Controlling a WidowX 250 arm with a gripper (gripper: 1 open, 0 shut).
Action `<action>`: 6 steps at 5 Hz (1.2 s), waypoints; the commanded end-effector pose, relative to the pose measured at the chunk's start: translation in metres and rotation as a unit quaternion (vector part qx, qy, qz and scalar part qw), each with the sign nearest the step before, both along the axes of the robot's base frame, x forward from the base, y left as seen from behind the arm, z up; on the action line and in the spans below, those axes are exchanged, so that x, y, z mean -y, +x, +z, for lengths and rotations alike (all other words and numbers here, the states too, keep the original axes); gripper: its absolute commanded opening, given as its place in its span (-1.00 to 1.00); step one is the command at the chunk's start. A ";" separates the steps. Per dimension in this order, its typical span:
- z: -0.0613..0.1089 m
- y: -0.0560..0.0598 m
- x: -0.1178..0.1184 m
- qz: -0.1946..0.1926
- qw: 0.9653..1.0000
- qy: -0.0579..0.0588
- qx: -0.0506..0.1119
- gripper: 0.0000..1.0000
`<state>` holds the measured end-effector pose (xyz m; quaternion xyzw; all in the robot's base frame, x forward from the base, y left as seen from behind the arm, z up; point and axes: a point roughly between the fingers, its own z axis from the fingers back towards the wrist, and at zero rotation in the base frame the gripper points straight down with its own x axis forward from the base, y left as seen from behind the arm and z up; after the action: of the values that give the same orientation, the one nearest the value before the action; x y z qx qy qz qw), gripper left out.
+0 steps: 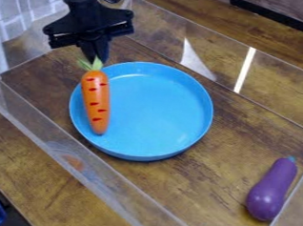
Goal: Put the carrot on the blue tray
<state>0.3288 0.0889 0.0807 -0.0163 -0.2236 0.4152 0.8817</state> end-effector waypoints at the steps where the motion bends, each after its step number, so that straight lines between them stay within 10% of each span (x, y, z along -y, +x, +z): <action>1: 0.017 0.006 0.006 0.038 0.999 0.017 0.028 -1.00; 6: 0.014 0.044 0.033 0.086 0.994 0.050 0.051 -1.00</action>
<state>0.3631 0.0623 0.0756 0.0412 -0.2628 0.4843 0.8335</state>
